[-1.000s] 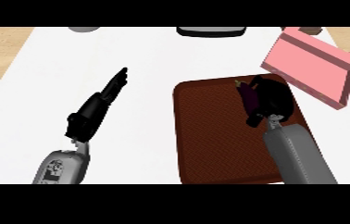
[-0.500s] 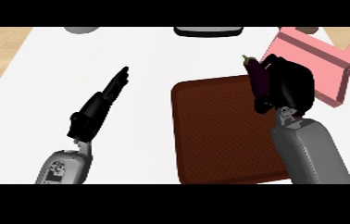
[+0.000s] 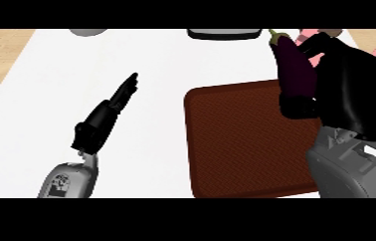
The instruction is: Pick the eggplant from the tray and place it in the cardboard box
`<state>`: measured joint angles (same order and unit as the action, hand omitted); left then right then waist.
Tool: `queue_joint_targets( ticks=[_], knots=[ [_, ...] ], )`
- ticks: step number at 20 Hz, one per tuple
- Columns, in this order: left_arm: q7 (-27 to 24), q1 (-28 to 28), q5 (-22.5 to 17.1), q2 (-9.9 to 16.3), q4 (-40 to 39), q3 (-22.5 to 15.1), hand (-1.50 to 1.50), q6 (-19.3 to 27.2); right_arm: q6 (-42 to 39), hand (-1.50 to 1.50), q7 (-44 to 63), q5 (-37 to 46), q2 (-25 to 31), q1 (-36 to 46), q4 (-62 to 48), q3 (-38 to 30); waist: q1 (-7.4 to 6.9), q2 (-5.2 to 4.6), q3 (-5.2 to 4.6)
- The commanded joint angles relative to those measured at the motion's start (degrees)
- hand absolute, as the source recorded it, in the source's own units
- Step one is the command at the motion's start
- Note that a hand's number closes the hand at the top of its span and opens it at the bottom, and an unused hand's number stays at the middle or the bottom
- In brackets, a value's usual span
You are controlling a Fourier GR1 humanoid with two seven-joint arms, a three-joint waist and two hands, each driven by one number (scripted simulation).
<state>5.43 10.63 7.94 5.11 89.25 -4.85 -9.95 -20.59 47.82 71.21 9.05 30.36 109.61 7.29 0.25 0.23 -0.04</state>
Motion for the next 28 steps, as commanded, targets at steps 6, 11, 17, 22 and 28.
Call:
queue_joint_targets(
  ticks=[6, 11, 17, 22, 28],
  knots=[
    [-2.07, 1.16, 0.71, -0.28, -3.01, 1.19, 0.0, 0.27, -5.32, 1.5, 3.03, -2.12, 2.59, 7.66, 2.52, -10.33, -0.14, -0.21, 0.02],
    [-0.25, 3.14, -0.07, 0.76, -2.37, 2.42, 0.0, -1.14, -2.17, 1.5, 0.74, -2.26, 5.87, 9.27, -1.85, -14.22, -0.24, -0.21, 0.03],
    [3.93, 1.53, 0.1, -1.31, 2.58, -0.16, 0.0, -1.07, 0.87, 1.5, -2.05, -5.65, 9.45, 20.31, -17.74, -19.75, -0.81, -0.26, 0.03],
    [2.47, 0.47, -1.55, 1.54, 2.47, 2.06, 0.0, -3.9, 12.6, 1.5, -8.66, -7.06, 11.31, 17.65, -26.02, -23.72, -0.97, -0.35, 0.05],
    [5.02, 0.95, 0.9, -2.39, 3.95, -0.67, 0.0, -0.45, 14.92, 1.5, -14.87, -6.53, 19.12, 19.57, -38.71, -25.89, -1.07, -0.38, 0.07]
  ],
)
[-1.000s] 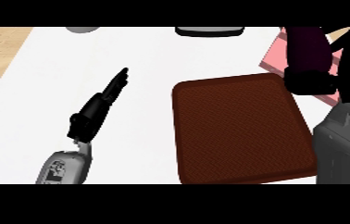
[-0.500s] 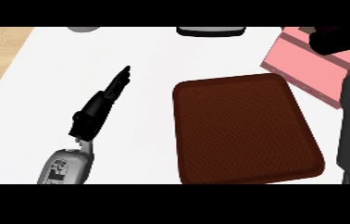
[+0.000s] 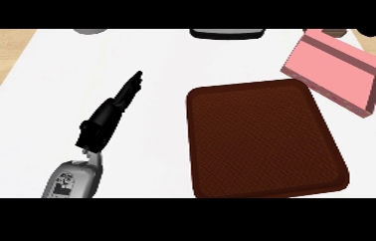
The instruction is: Pick the eggplant from the tray and place it in the cardboard box
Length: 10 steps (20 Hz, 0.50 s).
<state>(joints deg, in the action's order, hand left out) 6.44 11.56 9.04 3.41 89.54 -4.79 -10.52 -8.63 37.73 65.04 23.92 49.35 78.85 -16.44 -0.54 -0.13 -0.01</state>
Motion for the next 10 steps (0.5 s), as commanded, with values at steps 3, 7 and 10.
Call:
queue_joint_targets(
  ticks=[3, 7, 10],
  knots=[
    [-1.66, 2.69, -1.15, 1.03, -3.55, 1.94, 0.0, -1.66, 5.76, 1.5, -5.76, 0.63, 4.98, 3.68, -15.2, -1.52, -0.11, -0.12, 0.01],
    [0.89, 0.81, 0.49, 0.42, 0.39, 0.5, 0.0, -0.31, 8.83, 1.5, -8.92, 1.39, 6.53, 3.74, -23.93, -1.73, -0.36, -0.12, 0.03],
    [-0.05, 0.86, 0.24, -0.08, -0.54, 0.11, 0.0, -0.79, 17.12, 1.5, -11.35, 2.68, 4.4, 2.87, -31.19, -1.34, -0.56, -0.24, 0.04]
  ],
)
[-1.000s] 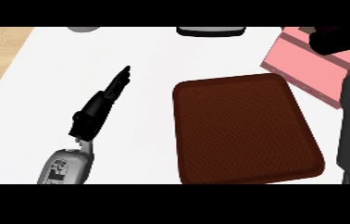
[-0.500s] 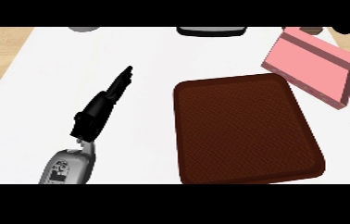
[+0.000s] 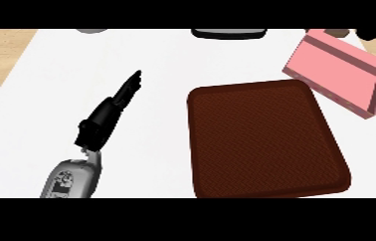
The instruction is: Pick the eggplant from the tray and place it in the cardboard box
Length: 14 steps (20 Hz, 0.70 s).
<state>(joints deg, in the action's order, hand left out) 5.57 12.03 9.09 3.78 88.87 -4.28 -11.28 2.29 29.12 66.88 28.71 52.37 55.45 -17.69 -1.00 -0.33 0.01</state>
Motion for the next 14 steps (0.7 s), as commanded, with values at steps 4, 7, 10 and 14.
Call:
queue_joint_targets(
  ticks=[4, 7, 10, 14],
  knots=[
    [-1.81, 0.19, 0.0, 0.49, -1.09, -0.03, 0.0, -1.16, 9.87, 1.5, -3.45, -2.49, -1.27, 1.31, -16.07, -4.17, -0.4, -0.19, 0.04],
    [-2.23, -2.06, 0.78, -0.19, -1.07, -0.86, 0.0, -0.38, 11.7, -1.5, -1.62, -6.52, -2.95, 2.24, -18.12, -8.25, -0.58, -0.18, 0.05],
    [-2.22, -2.0, 2.11, -2.19, -0.33, -2.55, 0.0, 1.29, 14.74, -1.5, -7.74, -8.68, -0.91, 2.2, -26.84, -10.88, -1.43, -0.62, 0.11],
    [-3.64, -0.88, 1.67, -0.05, -1.95, -0.33, 0.0, 0.36, 17.29, -1.5, -17.47, -13.74, 1.71, 1.41, -28.94, -14.36, -0.63, -0.42, 0.11]
  ],
)
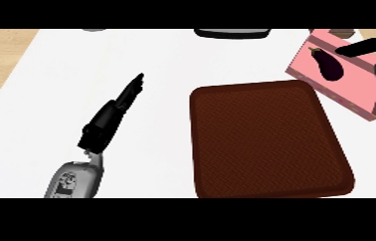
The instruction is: Pick the eggplant from the tray and place it in the cardboard box
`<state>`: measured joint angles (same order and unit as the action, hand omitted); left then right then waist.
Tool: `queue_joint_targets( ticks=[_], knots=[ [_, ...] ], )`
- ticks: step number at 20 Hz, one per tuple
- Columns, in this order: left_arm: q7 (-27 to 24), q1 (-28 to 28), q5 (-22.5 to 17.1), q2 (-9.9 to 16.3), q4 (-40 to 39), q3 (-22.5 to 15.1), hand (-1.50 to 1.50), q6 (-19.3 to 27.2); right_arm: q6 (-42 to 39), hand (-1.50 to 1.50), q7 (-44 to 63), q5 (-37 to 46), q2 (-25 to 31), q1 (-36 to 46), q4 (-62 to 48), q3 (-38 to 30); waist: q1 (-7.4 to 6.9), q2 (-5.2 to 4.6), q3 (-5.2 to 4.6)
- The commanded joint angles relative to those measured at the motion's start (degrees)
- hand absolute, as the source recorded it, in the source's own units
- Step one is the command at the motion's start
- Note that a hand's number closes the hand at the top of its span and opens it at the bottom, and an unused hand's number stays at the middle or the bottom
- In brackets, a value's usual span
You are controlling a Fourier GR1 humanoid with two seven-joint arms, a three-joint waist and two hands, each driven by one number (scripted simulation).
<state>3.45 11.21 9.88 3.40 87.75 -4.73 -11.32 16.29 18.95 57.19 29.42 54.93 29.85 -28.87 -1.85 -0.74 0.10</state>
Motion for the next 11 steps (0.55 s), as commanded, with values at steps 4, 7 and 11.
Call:
queue_joint_targets(
  ticks=[4, 7, 11],
  knots=[
    [0.38, 0.36, -0.29, 0.42, -0.27, 0.95, 0.0, -0.03, 11.57, -1.5, -10.94, -10.66, -1.46, 0.25, 2.76, -8.74, 0.51, 0.21, 0.07],
    [0.83, 1.32, -2.17, 1.28, -0.38, 2.73, 0.0, -1.12, 12.88, -1.5, -18.02, -17.68, -0.33, -1.29, 4.97, -14.03, 1.23, 0.35, 0.09],
    [2.59, 0.25, -1.61, 0.99, 1.9, 1.72, 0.0, -0.95, 8.07, -1.5, -24.77, -26.82, 2.19, -4.37, 7.63, -19.71, 1.77, 0.71, 0.05]
  ],
)
